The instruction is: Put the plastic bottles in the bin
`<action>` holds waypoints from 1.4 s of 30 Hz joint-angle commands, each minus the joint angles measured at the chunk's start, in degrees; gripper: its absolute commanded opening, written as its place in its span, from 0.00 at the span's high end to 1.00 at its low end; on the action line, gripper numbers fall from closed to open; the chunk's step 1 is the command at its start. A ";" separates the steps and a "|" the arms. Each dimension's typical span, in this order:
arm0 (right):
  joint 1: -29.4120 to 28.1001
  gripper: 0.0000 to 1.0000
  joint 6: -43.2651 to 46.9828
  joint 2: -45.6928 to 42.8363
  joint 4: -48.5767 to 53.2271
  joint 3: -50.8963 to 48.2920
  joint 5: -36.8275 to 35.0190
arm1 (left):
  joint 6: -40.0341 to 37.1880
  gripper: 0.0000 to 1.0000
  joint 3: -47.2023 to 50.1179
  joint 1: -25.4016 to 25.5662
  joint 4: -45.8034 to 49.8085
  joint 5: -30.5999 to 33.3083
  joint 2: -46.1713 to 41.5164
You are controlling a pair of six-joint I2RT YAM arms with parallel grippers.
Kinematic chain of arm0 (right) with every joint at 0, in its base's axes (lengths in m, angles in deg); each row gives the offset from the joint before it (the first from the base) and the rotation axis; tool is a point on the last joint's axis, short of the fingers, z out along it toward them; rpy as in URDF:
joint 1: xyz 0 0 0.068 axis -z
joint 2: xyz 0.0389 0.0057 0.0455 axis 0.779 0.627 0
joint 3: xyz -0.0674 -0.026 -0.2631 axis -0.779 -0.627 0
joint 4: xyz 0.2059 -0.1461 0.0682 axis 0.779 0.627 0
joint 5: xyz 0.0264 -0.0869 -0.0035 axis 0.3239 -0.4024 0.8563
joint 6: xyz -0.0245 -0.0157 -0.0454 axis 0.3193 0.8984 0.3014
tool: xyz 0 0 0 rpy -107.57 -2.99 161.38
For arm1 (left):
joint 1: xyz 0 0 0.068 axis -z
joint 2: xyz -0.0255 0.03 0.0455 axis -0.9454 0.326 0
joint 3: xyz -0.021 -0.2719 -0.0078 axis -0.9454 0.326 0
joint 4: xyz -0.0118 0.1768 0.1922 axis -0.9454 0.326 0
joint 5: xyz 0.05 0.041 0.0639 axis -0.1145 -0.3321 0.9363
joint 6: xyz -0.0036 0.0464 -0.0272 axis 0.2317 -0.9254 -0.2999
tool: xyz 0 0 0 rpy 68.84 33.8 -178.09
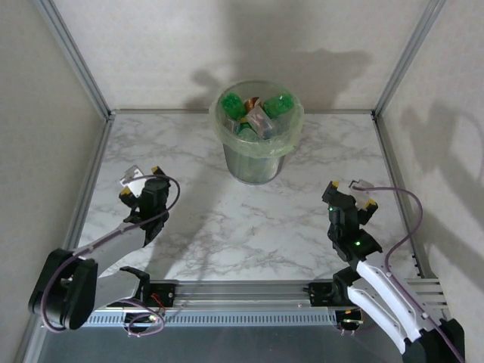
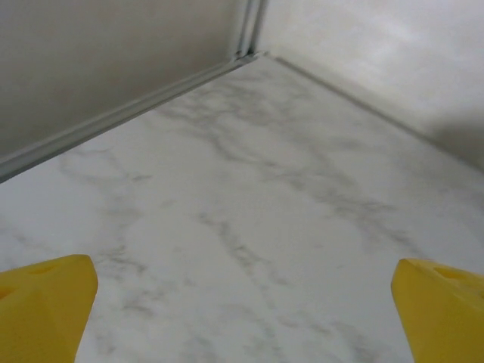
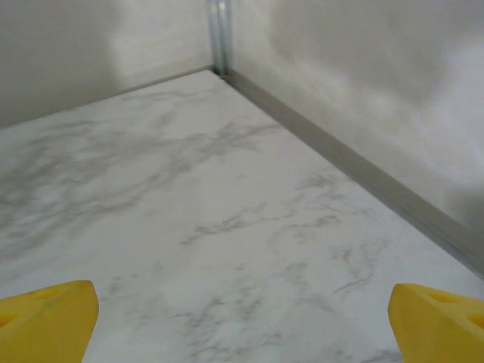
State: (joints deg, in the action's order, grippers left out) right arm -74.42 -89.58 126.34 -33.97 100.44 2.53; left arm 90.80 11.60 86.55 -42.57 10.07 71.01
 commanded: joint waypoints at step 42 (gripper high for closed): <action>21.63 0.01 19.12 47.65 -76.22 -6.13 39.57 | -20.88 0.01 10.58 -10.41 -49.04 -26.20 19.26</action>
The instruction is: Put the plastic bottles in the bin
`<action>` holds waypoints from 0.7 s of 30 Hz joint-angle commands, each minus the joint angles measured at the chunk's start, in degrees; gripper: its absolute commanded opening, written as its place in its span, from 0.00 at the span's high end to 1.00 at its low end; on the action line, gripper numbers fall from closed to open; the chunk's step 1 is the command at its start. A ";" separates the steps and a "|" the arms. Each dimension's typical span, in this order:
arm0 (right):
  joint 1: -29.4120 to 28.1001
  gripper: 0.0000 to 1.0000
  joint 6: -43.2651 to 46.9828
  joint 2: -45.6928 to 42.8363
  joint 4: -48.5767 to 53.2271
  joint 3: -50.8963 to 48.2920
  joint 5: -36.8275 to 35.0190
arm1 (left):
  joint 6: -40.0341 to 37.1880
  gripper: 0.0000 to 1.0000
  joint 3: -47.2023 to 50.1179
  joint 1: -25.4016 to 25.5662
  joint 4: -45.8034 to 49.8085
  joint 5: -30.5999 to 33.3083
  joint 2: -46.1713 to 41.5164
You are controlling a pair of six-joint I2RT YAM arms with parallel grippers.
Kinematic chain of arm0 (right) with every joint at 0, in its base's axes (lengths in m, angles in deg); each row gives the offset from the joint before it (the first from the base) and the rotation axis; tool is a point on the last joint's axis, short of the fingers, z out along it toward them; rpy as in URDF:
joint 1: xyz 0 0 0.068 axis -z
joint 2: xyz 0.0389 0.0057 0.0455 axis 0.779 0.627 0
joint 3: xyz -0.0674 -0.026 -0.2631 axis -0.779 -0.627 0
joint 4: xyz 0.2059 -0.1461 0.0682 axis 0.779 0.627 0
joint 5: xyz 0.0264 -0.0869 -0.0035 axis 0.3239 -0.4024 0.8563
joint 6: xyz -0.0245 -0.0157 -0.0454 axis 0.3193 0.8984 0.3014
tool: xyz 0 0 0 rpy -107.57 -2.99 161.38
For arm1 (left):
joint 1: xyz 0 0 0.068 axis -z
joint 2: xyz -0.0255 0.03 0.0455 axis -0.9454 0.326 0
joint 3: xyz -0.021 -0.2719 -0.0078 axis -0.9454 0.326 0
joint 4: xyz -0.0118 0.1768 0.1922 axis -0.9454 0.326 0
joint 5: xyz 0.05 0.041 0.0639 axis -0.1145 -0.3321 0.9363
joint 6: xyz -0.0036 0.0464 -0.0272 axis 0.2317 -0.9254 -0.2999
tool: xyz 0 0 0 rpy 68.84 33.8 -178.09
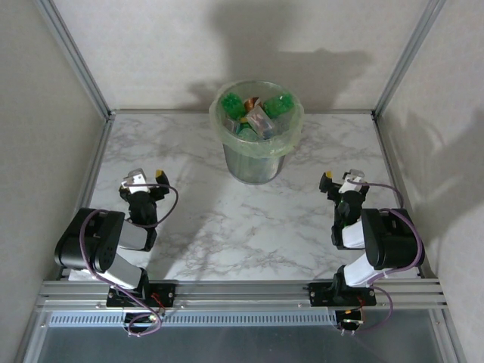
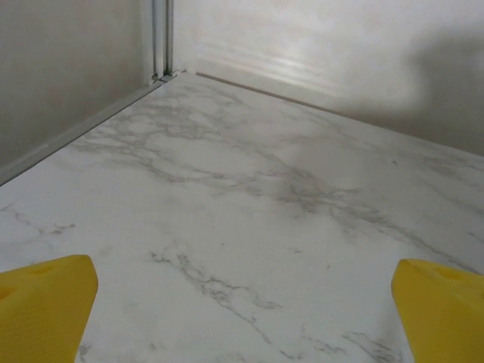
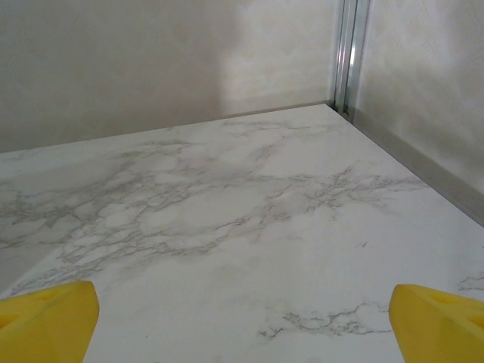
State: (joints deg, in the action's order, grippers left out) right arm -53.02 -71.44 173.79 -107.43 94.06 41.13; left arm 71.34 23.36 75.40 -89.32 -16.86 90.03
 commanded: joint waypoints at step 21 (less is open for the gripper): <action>0.97 0.01 2.29 0.28 -0.77 1.30 6.90 | -1.41 0.01 -1.21 0.76 -2.25 0.68 0.09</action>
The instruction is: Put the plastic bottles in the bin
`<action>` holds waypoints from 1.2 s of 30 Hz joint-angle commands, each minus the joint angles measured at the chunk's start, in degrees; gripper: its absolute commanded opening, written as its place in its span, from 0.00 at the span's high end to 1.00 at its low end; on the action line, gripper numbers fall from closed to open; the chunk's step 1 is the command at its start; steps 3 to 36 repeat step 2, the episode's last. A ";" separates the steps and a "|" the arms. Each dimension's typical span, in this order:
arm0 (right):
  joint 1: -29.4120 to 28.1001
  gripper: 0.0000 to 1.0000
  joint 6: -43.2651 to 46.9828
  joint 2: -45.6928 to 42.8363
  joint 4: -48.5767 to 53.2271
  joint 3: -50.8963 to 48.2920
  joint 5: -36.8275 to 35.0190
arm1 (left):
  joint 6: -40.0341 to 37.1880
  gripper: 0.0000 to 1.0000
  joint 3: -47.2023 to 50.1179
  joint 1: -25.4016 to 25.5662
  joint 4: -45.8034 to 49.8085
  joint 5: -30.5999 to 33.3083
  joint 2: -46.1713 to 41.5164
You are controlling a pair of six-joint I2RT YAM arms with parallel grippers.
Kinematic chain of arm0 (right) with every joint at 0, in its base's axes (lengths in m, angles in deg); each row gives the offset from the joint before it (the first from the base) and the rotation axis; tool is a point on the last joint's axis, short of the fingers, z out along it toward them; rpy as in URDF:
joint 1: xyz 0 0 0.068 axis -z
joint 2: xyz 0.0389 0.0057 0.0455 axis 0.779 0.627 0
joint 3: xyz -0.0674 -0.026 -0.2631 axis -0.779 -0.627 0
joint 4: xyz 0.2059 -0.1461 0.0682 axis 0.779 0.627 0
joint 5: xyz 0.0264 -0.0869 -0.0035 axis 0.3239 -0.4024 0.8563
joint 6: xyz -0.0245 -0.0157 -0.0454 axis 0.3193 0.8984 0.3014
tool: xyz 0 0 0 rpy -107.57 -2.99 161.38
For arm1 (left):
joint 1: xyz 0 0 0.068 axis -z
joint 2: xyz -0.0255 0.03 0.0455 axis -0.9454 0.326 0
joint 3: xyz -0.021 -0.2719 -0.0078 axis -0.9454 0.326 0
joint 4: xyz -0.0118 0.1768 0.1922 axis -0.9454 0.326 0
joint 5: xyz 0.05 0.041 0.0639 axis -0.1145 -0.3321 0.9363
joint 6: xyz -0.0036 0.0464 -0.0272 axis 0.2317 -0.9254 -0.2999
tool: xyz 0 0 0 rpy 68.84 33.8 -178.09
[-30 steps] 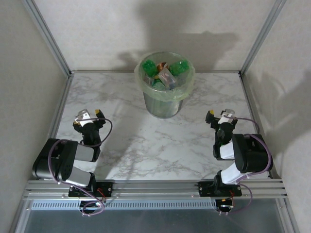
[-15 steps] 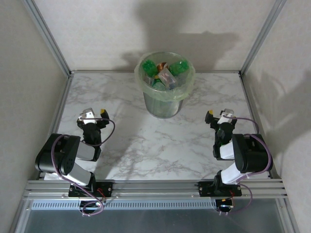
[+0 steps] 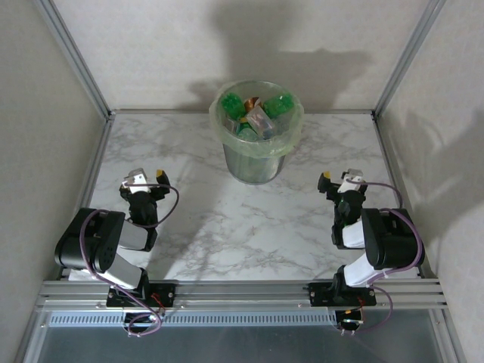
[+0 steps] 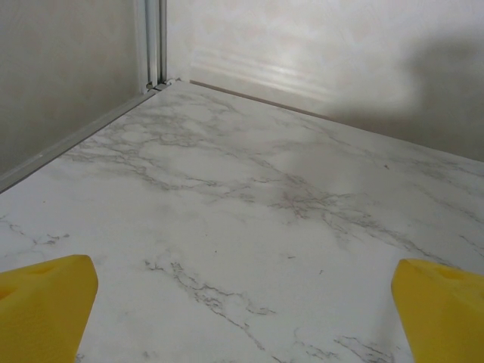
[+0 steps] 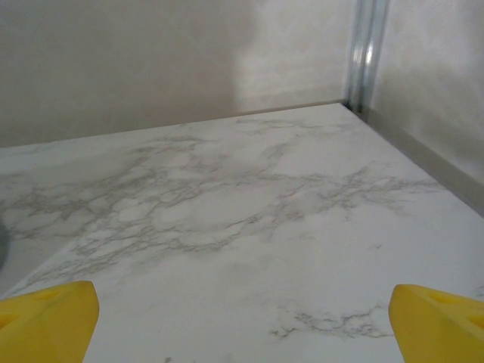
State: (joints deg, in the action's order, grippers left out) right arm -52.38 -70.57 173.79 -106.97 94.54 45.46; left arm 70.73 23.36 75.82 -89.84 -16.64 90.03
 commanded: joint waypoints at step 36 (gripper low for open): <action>0.23 0.01 1.51 0.28 -1.47 0.71 2.55 | -0.85 0.01 -1.13 0.34 -1.71 0.46 0.14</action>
